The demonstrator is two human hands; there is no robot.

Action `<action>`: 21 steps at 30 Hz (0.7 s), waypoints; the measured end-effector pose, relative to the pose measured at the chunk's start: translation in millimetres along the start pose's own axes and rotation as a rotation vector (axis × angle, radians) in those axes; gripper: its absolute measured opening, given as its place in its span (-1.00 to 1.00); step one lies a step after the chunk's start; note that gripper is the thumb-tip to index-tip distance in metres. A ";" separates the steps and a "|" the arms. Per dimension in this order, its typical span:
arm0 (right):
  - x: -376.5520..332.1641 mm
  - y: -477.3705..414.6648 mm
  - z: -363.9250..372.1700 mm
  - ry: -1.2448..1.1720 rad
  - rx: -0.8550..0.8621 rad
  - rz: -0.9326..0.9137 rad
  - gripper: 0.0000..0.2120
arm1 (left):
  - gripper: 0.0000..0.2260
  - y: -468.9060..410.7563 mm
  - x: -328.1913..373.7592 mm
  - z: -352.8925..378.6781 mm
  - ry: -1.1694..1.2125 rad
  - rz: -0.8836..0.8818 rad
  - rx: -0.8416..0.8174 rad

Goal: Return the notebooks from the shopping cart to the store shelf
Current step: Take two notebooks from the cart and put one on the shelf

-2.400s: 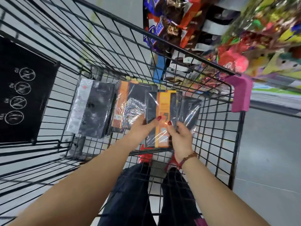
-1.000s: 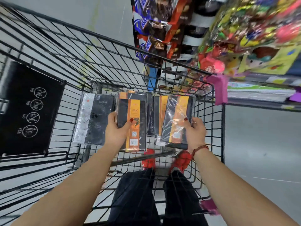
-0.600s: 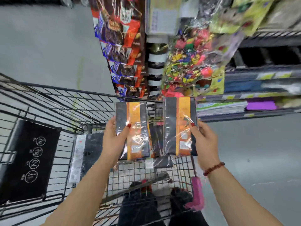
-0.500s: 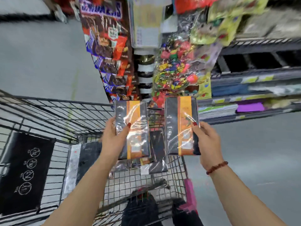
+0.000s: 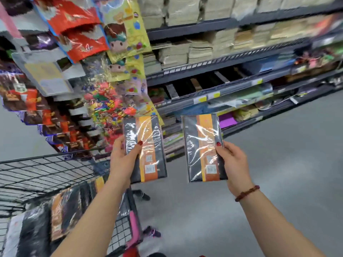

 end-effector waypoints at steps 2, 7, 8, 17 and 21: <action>-6.7 -6.6 -39.0 -0.004 0.028 0.009 -0.92 | -0.70 12.4 -1.1 36.7 -0.004 -0.002 -0.036; -22.2 -24.1 -115.6 -0.008 0.134 0.017 -0.93 | -0.76 33.3 -4.9 123.2 -0.043 -0.026 -0.161; -23.3 -28.4 -126.3 -0.012 0.153 0.016 -0.93 | -0.74 35.3 -4.5 138.2 -0.046 -0.038 -0.178; -18.0 -102.8 -175.9 -0.048 0.257 0.031 -0.91 | -0.66 -1.0 5.6 235.4 -0.019 -0.041 -0.252; -14.1 -161.6 -182.0 -0.003 0.230 0.018 -0.87 | -0.69 -44.4 7.9 280.3 -0.028 -0.046 -0.259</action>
Point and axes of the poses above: each hand's wrist, its own y-axis away from the middle knuckle, its own z-axis out of the palm, x = y × z, the point moved 2 cm from there along -y, towards the middle knuckle, and after that the axes turned 12 degrees about -z, right-handed, at the moved point
